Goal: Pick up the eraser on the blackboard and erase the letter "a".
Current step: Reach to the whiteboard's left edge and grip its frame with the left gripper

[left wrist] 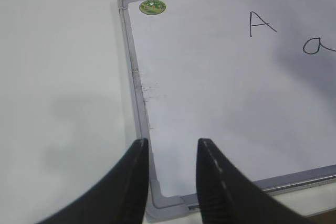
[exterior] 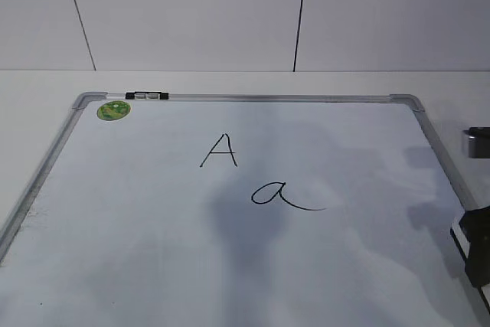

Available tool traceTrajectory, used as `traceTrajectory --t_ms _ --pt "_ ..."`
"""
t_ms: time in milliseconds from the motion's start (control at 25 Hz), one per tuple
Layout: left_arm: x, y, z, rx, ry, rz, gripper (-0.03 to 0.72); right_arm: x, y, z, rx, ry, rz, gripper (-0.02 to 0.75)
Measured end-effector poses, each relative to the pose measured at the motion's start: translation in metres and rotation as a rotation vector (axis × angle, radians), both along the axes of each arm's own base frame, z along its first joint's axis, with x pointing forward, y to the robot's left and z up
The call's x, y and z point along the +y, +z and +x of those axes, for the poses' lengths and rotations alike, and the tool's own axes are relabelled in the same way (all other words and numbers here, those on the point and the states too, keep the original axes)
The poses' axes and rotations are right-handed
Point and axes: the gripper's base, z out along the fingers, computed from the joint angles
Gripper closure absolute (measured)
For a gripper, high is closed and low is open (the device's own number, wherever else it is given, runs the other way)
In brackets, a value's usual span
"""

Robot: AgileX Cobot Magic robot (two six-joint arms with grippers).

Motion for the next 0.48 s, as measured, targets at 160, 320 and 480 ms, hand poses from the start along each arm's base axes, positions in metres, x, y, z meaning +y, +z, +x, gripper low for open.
traceTrajectory --t_ms 160,320,480 --pt "-0.003 0.001 0.000 -0.008 -0.015 -0.030 0.449 0.000 0.013 -0.008 -0.020 -0.002 0.010 0.172" --pt "-0.005 0.009 0.005 -0.039 -0.019 -0.065 0.445 -0.001 0.023 -0.015 -0.046 -0.001 0.016 0.172" --pt "-0.006 0.021 0.031 0.034 -0.012 -0.093 0.430 -0.001 0.027 -0.017 -0.055 -0.002 0.019 0.172"
